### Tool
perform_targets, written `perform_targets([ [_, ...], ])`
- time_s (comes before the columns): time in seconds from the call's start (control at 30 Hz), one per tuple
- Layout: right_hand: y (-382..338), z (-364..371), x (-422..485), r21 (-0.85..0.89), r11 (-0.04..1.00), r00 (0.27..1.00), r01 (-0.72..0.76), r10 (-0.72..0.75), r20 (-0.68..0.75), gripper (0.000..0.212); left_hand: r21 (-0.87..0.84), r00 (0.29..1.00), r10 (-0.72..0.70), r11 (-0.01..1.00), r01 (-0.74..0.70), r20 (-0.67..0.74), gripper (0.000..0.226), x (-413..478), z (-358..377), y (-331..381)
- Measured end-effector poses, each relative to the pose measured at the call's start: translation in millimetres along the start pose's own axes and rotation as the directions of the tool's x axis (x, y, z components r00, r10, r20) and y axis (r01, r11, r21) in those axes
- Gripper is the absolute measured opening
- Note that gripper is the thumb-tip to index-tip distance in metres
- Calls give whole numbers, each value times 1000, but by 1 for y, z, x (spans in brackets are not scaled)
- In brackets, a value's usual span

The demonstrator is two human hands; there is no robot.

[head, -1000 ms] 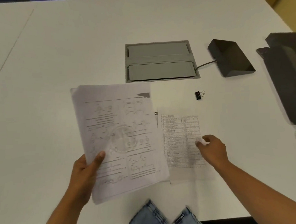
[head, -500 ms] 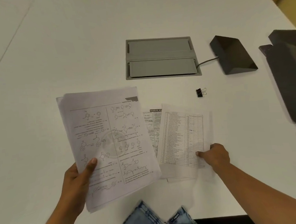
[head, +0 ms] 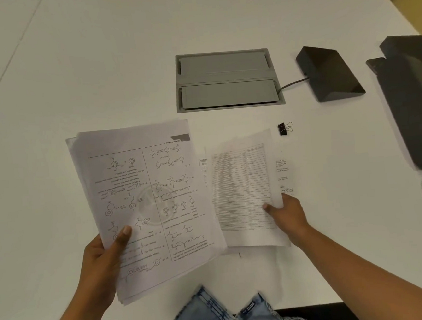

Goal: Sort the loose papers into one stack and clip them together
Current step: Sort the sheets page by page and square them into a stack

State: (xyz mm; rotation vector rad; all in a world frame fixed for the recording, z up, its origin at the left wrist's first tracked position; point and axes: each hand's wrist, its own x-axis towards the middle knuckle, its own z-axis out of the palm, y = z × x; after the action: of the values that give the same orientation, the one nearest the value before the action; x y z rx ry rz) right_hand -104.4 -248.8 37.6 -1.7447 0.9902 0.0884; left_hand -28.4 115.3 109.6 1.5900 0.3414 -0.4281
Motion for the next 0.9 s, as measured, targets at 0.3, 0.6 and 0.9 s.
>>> perform_targets([
  [0.3, -9, 50, -5, -567, 796, 970, -213, 105, -219, 79, 31, 998, -41, 999, 42, -40, 32, -3, -11, 0],
  [0.6, -9, 51, 10, -303, 909, 952, -287, 235, -194, 83, 39, 996, -62, 997, 65, -65, 26, -6, -19, -6],
  [0.9, 0, 7, 4, -320, 924, 956, -209, 124, -267, 29, 22, 995, -62, 998, 64, -79, 27, -1, -17, -4],
])
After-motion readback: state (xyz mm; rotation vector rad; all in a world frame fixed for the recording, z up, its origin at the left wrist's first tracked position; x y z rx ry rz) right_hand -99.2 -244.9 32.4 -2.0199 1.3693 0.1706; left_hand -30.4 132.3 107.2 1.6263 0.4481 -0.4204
